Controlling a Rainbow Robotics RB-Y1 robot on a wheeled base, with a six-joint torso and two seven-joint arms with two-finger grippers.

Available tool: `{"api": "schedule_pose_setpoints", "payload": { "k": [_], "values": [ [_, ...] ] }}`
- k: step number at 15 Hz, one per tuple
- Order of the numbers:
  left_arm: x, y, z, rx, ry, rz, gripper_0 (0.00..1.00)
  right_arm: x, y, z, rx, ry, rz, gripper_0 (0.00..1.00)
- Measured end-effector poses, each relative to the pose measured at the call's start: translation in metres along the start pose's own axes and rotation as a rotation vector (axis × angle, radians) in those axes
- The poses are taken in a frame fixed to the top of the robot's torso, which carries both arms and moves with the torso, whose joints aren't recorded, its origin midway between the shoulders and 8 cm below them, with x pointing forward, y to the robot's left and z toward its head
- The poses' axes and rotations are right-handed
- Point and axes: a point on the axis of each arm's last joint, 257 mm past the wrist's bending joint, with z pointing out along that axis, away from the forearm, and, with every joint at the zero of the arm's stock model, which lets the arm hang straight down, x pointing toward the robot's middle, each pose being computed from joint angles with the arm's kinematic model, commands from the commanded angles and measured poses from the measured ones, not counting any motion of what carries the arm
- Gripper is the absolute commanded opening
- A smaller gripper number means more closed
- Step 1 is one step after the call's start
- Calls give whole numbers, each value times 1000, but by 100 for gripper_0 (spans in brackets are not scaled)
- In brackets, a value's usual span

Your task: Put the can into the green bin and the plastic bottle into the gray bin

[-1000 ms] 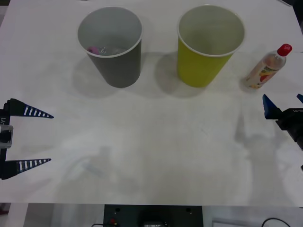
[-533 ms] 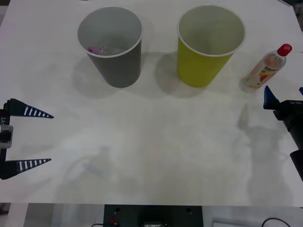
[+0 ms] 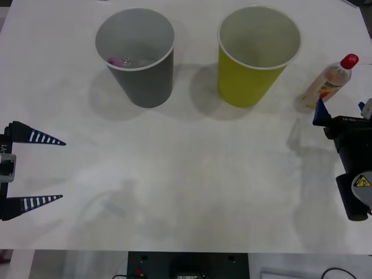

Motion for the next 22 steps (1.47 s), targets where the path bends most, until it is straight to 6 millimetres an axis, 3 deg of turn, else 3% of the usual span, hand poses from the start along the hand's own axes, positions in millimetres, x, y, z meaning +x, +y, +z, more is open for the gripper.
{"api": "schedule_pose_setpoints", "payload": {
  "k": [16,22],
  "values": [
    [0,0,0,0,0,0,100,-2,17,72,58,-15,-26,100],
    [0,0,0,0,0,0,100,-11,21,94,67,-8,-36,100]
  ]
}}
